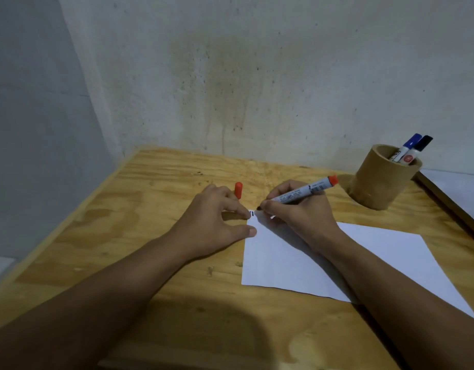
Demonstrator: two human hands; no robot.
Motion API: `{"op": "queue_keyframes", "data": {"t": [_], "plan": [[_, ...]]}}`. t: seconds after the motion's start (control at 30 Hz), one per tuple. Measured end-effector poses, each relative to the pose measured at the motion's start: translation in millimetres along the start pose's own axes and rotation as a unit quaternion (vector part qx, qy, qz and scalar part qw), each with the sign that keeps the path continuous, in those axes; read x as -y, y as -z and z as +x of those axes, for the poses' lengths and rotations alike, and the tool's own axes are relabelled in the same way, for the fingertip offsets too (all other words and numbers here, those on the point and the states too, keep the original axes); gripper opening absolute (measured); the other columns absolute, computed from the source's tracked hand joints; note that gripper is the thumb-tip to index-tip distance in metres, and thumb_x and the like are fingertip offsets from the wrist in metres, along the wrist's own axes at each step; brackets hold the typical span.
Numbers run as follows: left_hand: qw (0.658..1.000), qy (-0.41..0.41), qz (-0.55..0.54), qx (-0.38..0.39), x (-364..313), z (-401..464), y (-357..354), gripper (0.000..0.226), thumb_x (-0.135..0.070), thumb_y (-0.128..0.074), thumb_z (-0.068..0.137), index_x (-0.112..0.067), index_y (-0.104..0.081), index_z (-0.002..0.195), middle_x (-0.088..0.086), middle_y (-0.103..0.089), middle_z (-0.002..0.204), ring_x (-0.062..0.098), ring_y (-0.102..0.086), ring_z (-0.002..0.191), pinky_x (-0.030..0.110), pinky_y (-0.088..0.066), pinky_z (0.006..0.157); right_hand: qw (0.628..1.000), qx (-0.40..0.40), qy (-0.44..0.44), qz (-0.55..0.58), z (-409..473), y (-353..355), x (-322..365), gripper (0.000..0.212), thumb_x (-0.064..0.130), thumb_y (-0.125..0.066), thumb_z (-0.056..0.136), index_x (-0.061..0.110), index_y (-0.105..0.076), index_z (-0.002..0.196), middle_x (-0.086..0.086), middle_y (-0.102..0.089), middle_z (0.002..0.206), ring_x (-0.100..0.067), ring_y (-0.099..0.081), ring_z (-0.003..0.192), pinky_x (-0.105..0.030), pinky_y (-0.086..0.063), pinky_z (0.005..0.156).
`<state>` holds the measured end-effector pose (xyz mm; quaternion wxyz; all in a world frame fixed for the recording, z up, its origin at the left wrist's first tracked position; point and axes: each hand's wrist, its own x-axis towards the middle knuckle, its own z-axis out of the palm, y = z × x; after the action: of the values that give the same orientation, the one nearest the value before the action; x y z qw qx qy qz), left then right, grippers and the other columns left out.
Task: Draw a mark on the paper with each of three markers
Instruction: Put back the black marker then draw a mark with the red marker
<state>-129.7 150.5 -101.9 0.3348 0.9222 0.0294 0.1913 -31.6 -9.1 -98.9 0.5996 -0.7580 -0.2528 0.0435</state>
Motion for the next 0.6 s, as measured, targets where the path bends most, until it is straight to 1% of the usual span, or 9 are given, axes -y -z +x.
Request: {"op": "queue_keyframes", "data": {"t": [0.1,0.17,0.23,0.3,0.43,0.6], "plan": [[1.0,0.005,0.003,0.004,-0.4,0.6,0.4,0.03,-0.041,-0.081,0.063,-0.028,-0.076,0.09,-0.007,-0.06,0.092,0.011,-0.048,0.094,0.022,-0.037,0.074,1.0,-0.005,-0.004,-0.001,2.0,0.8,-4.1,0.009,-0.001,-0.076,0.072,-0.004,-0.068,0.077,-0.02,-0.073,0.076,-0.031,-0.072,0.07,-0.049,-0.06,0.066],[1.0,0.007,0.004,0.005,0.0,0.8,0.3,0.031,-0.042,-0.08,0.064,-0.028,-0.076,0.091,-0.006,-0.06,0.093,0.011,-0.048,0.095,0.024,-0.039,0.075,1.0,-0.005,-0.009,0.004,2.3,0.7,-4.6,0.007,-0.001,-0.074,0.072,-0.004,-0.069,0.076,-0.022,-0.073,0.077,-0.039,-0.071,0.074,-0.053,-0.059,0.068],[1.0,0.01,0.004,0.008,-0.1,0.2,0.1,0.031,-0.043,-0.08,0.064,-0.029,-0.076,0.091,-0.006,-0.06,0.093,0.011,-0.048,0.095,0.028,-0.041,0.077,1.0,-0.006,-0.013,0.006,1.9,0.4,-4.3,0.007,-0.001,-0.073,0.072,-0.005,-0.068,0.075,-0.024,-0.073,0.077,-0.042,-0.07,0.075,-0.056,-0.059,0.068],[1.0,0.013,0.001,0.009,-0.4,0.1,0.1,0.03,-0.043,-0.08,0.064,-0.029,-0.076,0.09,-0.006,-0.06,0.093,0.012,-0.049,0.096,0.029,-0.04,0.077,1.0,-0.003,-0.012,0.006,2.4,0.3,-3.8,0.006,-0.001,-0.073,0.072,-0.004,-0.069,0.074,-0.024,-0.073,0.076,-0.042,-0.071,0.074,-0.055,-0.06,0.068],[1.0,0.018,-0.002,0.008,-1.0,0.1,0.1,0.029,-0.043,-0.08,0.064,-0.03,-0.076,0.089,-0.005,-0.06,0.094,0.012,-0.049,0.096,0.028,-0.04,0.077,1.0,0.007,-0.008,0.0,3.5,0.5,-4.3,0.004,-0.001,-0.074,0.072,-0.003,-0.07,0.073,-0.019,-0.075,0.075,-0.034,-0.073,0.072,-0.051,-0.061,0.068],[1.0,0.022,-0.001,0.009,-1.6,-0.1,-0.5,0.03,-0.044,-0.08,0.064,-0.03,-0.075,0.09,-0.006,-0.06,0.095,0.012,-0.048,0.096,0.029,-0.042,0.075,1.0,0.012,-0.005,-0.001,4.0,0.1,-4.4,0.005,0.0,-0.075,0.073,-0.003,-0.071,0.074,-0.019,-0.075,0.075,-0.033,-0.074,0.071,-0.048,-0.062,0.068]]}}
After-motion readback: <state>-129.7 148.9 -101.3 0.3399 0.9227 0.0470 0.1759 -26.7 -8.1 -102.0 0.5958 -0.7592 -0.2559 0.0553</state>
